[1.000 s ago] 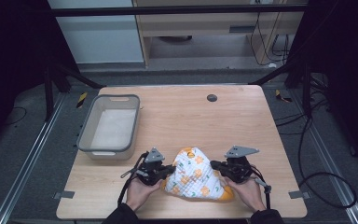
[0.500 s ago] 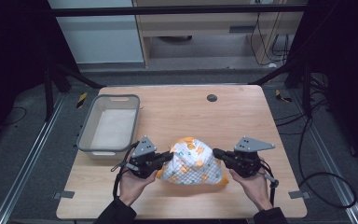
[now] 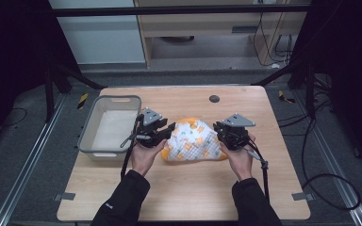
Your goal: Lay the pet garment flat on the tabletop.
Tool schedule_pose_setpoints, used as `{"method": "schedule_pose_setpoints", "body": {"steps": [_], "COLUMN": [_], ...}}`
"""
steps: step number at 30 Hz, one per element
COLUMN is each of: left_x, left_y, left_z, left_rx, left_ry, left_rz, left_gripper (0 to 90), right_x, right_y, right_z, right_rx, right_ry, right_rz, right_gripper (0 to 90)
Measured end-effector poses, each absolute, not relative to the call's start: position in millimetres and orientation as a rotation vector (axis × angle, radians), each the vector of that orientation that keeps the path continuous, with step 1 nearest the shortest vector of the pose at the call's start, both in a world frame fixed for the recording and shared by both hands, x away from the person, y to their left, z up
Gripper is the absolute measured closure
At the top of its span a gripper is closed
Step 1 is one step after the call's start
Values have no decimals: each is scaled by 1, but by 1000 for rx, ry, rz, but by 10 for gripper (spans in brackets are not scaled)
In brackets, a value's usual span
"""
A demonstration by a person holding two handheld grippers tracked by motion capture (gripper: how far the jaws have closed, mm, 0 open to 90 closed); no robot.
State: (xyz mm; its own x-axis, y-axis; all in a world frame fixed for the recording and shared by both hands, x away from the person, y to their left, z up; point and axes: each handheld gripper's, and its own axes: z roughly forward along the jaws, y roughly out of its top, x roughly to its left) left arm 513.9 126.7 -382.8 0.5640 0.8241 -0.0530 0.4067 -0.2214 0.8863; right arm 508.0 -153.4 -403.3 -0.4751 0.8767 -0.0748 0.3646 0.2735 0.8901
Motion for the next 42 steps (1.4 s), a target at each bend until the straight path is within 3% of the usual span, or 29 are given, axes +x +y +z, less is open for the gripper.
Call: {"method": "schedule_pose_setpoints", "body": {"steps": [10, 14, 23, 35, 42], "left_x": [483, 473, 466, 474, 478], "left_y": [160, 169, 164, 143, 128], "left_z": [-407, -421, -454, -477, -488], "left_rx": [1907, 1959, 2055, 2161, 2220], "left_ry": [988, 987, 971, 928, 920], "left_rz": [533, 539, 508, 510, 468], "left_gripper": [442, 426, 414, 430, 536], "right_x": [475, 462, 452, 470, 476], "right_y": [-188, -204, -221, -200, -193], "right_z": [-408, -415, -455, -484, -493], "right_rx": [1093, 1104, 1157, 1151, 1133], "right_ry": [1996, 2015, 2120, 2227, 2259], "right_rz": [1200, 1214, 1175, 1095, 1061], "right_gripper": [621, 572, 559, 543, 583]}}
